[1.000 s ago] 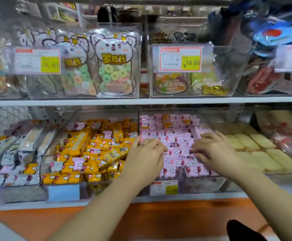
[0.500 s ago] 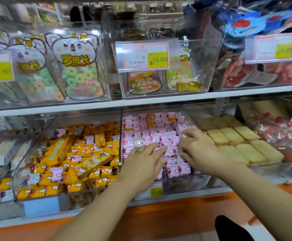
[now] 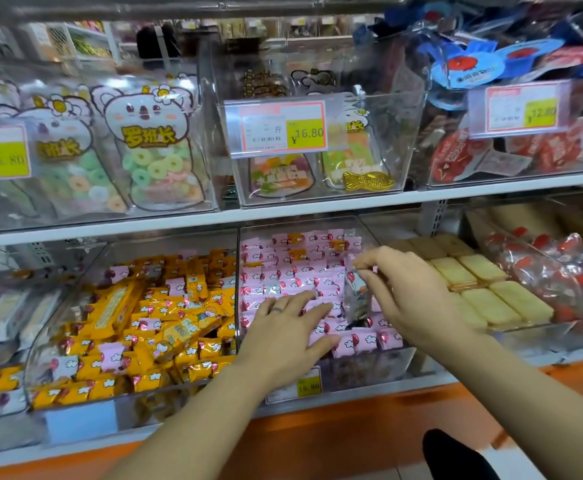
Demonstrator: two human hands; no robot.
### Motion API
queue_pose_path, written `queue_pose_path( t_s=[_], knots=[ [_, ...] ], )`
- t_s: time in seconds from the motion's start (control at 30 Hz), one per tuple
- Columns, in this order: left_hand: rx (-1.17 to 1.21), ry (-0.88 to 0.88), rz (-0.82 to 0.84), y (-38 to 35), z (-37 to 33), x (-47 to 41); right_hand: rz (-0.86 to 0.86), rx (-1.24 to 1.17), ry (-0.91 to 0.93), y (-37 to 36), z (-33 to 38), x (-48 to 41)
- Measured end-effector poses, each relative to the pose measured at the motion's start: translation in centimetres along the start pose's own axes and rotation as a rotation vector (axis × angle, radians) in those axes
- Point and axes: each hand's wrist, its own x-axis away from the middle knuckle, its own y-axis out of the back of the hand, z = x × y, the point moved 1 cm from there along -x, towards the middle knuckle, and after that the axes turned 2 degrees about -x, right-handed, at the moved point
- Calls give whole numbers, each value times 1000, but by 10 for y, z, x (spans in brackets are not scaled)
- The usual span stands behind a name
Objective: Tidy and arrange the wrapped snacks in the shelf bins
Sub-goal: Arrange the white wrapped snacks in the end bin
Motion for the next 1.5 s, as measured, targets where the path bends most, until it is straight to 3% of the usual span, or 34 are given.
queue_pose_path(
  t_s=[0.13,0.33,0.57,0.8,0.93,1.3,1.5],
  knots=[
    [106,15,-140,12,-3,9,-112,-99,96,1,13,0],
    [457,18,-384,37,5,36,-200,-314,131,-8,55,-5],
    [485,95,-505,42,56,88,-182,-550,24,-47,108,-11],
    [416,229,-584,48,124,143,-33,-585,-58,-91,161,-32],
    [364,379,-646,48,165,179,145,-530,-68,-118,195,-44],
    [360,823,-853,50,250,228,612,-278,132,-189,270,-70],
    [3,882,-713,61,268,215,635,-230,158,-204,280,-80]
  ],
)
